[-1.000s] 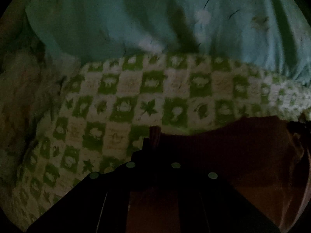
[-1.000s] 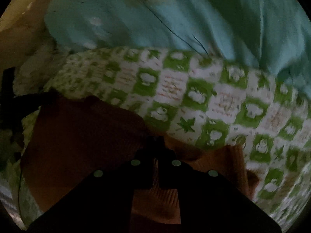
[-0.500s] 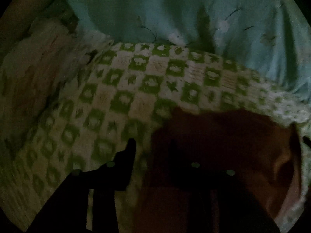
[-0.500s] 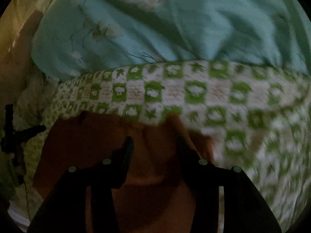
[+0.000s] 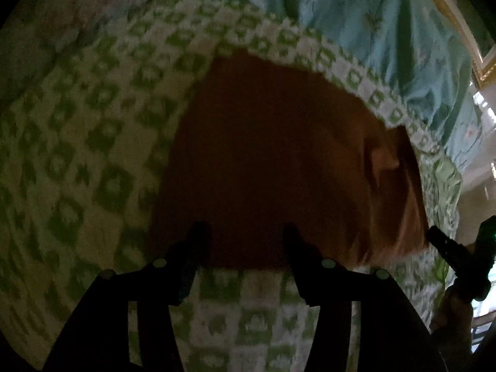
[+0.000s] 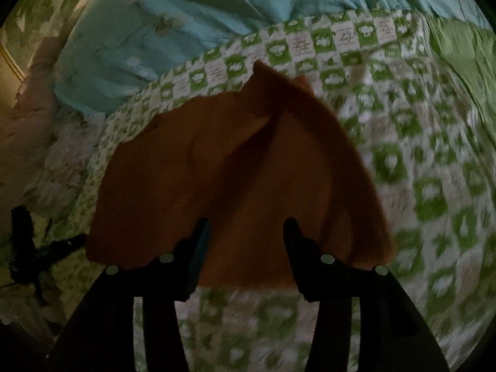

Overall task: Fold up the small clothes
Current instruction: 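Release the shirt and open both grippers above the folded bundle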

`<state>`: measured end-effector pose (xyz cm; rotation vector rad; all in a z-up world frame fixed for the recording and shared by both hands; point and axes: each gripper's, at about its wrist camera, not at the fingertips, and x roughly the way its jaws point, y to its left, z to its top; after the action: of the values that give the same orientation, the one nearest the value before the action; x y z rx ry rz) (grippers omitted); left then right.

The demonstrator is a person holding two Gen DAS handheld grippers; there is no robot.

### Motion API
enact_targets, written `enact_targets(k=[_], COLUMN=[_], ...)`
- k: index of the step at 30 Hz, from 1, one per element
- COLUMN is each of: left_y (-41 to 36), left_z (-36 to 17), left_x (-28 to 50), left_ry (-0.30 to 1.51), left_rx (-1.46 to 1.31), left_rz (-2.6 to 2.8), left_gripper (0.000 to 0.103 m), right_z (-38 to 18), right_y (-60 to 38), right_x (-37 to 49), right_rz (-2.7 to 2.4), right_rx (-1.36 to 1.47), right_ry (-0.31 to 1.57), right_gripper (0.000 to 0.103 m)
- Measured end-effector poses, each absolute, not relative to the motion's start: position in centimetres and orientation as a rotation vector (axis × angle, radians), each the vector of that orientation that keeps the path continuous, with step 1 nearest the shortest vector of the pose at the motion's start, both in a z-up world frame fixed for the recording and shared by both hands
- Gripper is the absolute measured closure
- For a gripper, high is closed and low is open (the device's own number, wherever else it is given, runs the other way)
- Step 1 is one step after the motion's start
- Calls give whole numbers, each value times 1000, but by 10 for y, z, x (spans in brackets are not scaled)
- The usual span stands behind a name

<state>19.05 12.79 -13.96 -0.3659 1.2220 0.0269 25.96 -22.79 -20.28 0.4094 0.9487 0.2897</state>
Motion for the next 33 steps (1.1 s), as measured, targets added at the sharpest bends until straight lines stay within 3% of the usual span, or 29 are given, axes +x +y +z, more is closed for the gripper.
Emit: enact_targets(k=[10, 23, 24, 28, 33], left_y=[130, 172, 171, 174, 145], left_z=[-165, -207, -208, -208, -176], left_x=[167, 190, 194, 211, 228], left_ry=[1246, 1114, 1108, 1086, 1022], left_rx=[-578, -825, -805, -725, -521], left_rz=[39, 191, 202, 251, 211], left_gripper=[41, 43, 45, 82, 91], right_z=[-198, -202, -203, -204, -204], right_y=[-191, -189, -191, -196, -213], right_x=[246, 249, 251, 257, 264], right_rz=[402, 463, 465, 465, 455], right_rx=[386, 367, 370, 386, 430], right_ry=[980, 1026, 1028, 1026, 1010], right_gripper=[47, 46, 46, 46, 46])
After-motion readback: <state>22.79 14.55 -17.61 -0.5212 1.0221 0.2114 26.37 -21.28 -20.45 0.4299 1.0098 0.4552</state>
